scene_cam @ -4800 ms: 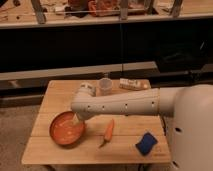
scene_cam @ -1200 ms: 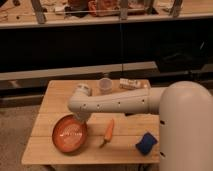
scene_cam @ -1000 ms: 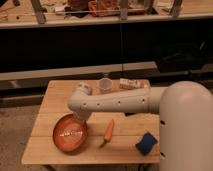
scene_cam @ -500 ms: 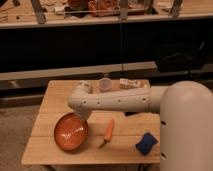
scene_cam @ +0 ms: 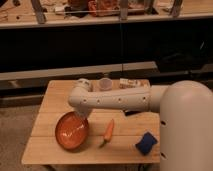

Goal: Pick up the ceramic bowl

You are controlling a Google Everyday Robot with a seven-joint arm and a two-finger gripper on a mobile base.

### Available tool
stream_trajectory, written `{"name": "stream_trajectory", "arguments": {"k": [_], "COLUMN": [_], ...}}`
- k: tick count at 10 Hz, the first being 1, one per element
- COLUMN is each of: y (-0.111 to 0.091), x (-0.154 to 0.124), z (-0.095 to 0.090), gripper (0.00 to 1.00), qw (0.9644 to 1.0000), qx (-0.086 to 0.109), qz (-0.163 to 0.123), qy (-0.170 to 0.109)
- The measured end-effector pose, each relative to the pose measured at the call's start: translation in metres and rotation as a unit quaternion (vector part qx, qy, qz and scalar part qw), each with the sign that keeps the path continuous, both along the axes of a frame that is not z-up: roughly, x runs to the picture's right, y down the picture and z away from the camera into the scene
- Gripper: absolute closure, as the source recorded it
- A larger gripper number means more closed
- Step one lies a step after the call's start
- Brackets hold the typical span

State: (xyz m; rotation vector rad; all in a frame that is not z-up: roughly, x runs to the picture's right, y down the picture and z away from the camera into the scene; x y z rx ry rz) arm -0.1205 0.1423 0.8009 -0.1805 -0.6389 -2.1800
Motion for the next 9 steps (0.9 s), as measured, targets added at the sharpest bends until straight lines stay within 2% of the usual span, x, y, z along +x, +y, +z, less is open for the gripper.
{"name": "stream_trajectory", "arguments": {"k": [9], "y": [-0.014], "x": [0.005], "z": [-0.001], "gripper": [0.99], "qw": [0.9998], "qx": [0.007], "qz": [-0.018], "qy": [-0.002]}}
